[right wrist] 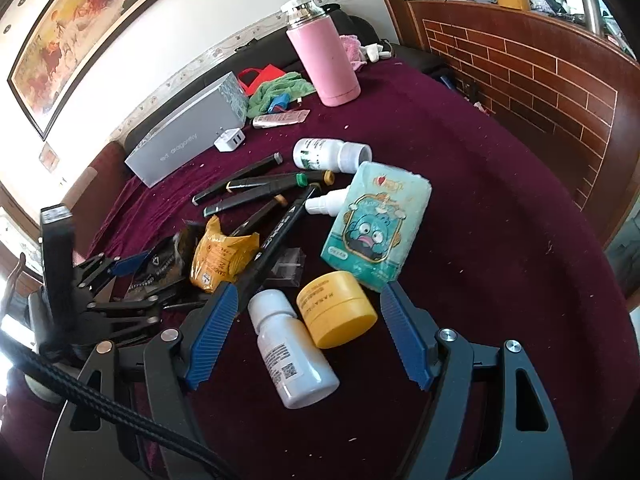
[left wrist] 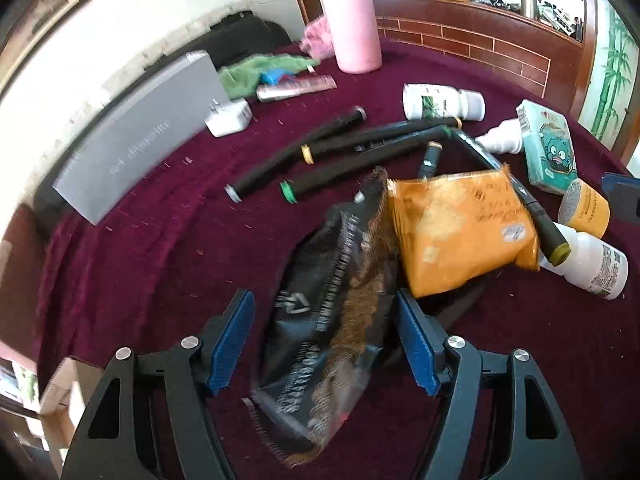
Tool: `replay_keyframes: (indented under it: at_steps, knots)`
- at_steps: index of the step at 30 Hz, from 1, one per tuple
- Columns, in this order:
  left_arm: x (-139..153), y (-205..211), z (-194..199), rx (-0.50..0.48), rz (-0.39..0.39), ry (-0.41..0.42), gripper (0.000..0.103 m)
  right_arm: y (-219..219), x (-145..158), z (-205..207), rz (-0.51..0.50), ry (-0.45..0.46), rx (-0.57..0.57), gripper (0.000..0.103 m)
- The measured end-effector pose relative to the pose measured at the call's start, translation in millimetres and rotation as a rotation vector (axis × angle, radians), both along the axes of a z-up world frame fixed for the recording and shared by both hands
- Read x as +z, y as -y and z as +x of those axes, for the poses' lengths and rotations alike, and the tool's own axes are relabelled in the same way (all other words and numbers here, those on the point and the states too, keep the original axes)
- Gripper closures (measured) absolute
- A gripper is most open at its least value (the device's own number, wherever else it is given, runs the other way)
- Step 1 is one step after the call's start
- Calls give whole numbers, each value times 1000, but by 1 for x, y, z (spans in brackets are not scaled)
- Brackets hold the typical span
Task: Organize objects
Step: 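Grasp the black snack bag with the left gripper while the right gripper grasps the white bottle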
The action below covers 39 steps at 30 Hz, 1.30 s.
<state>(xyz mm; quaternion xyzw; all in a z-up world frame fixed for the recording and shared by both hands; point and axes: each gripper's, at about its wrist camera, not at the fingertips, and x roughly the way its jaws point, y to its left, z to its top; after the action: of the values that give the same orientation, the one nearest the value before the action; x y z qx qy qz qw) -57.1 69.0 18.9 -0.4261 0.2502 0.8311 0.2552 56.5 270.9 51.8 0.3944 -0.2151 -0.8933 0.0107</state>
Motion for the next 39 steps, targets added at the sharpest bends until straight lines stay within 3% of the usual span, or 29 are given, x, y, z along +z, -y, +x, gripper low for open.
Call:
replay_keyframes:
  at_steps: [1,2,5,12,17,24,31,34,37,39]
  knots:
    - [-1,1,-3,1,30,38,61,1,-1,0,0,2,0,29]
    - [2,4,-6,15,71,79,63,2,-1,-1,-1,4,3,29]
    - [10,16,-3,49,121,97,69,3,1,-1,13,7,18,29]
    - [46,69,36,109,303,99,70,15,1,-3,66,39,102,29]
    - [66,94,67,116,393,84,69,32,-11,-5,233,89,150,26]
    - [68,114,92,147,448,86,69,50,-13,-1,334,157,146,33]
    - [67,133,108,177,481,84,69,53,-5,7,315,151,157,33]
    - [65,142,112,197,499,88,69,59,-17,-12,249,206,192,50]
    - [65,152,116,218,509,85,69,65,-28,-25,217,244,195,55]
    - [65,161,117,239,518,84,69,70,-29,-29,264,234,175,66]
